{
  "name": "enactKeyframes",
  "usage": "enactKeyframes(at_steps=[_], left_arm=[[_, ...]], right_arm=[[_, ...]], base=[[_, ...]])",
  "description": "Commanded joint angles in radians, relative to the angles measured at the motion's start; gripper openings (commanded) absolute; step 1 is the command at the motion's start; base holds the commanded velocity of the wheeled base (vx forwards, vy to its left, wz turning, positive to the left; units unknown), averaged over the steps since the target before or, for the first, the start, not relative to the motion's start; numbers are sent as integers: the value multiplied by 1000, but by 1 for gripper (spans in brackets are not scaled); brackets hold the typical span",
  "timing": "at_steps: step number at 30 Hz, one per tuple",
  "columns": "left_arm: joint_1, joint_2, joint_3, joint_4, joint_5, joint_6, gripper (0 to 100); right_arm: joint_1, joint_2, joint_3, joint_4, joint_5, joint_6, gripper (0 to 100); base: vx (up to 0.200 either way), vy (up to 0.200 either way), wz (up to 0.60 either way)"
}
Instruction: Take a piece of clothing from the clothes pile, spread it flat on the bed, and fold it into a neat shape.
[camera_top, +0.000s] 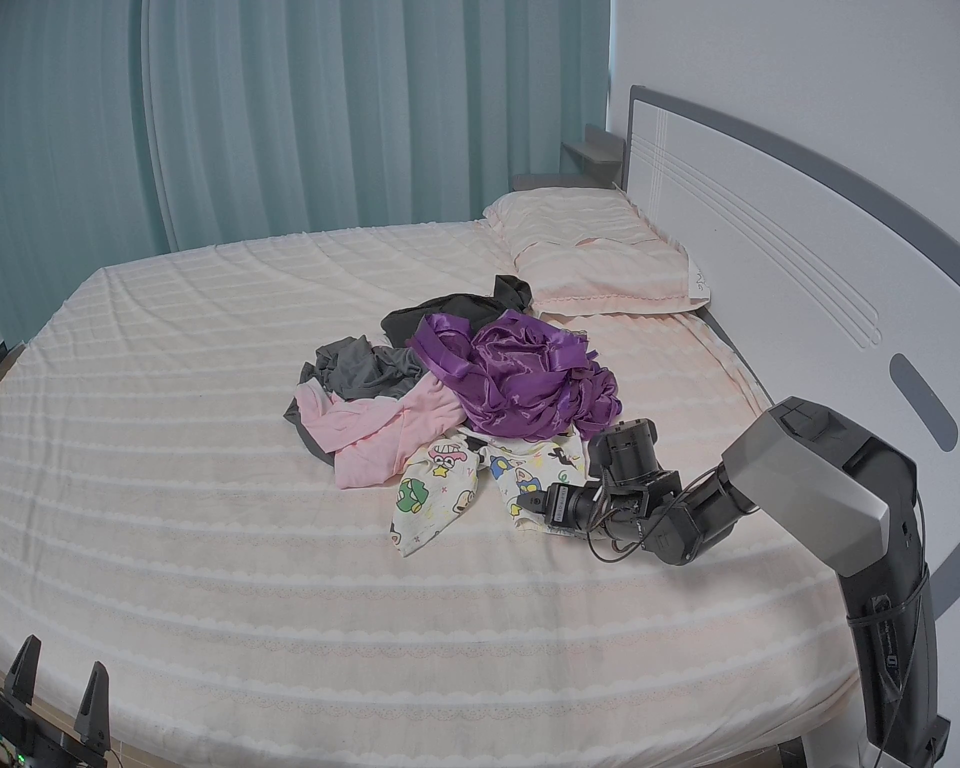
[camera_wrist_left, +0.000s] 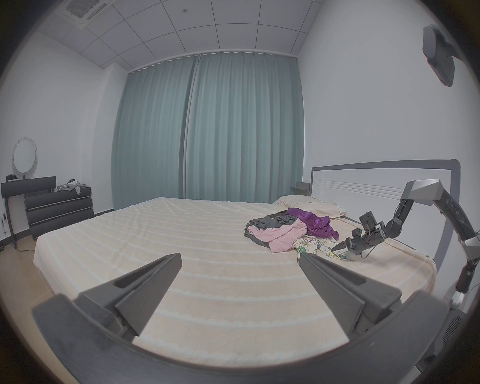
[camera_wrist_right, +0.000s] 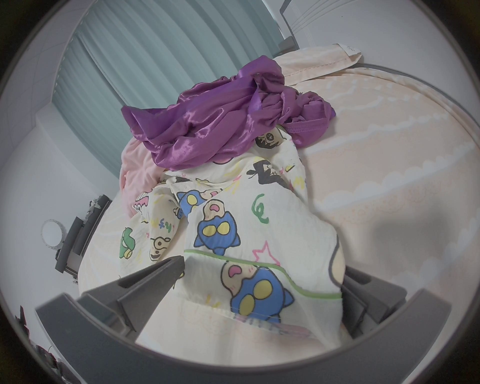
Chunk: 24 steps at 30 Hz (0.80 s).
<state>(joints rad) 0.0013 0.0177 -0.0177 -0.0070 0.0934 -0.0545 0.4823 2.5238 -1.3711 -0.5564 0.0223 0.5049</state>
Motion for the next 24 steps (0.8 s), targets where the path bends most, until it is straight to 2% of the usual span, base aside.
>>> enactKeyframes(at_steps=[1,2,3,6,15,20,24], left_arm=[[0,-16,18,-1,0,-1,100],[0,-16,18,-1,0,-1,100],[0,-16,18,-1,0,-1,100],[0,-16,18,-1,0,-2,100],[0,-16,18,-1,0,-2,100],[0,-16,18,-1,0,2,100],[0,-16,18,-1,0,5,100]], right_arm=[[32,18,-77,27,-22,-11,100],[33,20,-83,33,-27,-17,100],[33,27,-95,55,-38,-32,0],[33,47,-117,96,-65,-65,0],[41,18,-97,102,-79,-69,0],[36,-50,-25,104,-78,-71,0],[35,-204,165,89,-62,-68,0]], base=[[0,0,0],[0,0,0],[0,0,0],[0,0,0],[0,0,0],[0,0,0],[0,0,0]])
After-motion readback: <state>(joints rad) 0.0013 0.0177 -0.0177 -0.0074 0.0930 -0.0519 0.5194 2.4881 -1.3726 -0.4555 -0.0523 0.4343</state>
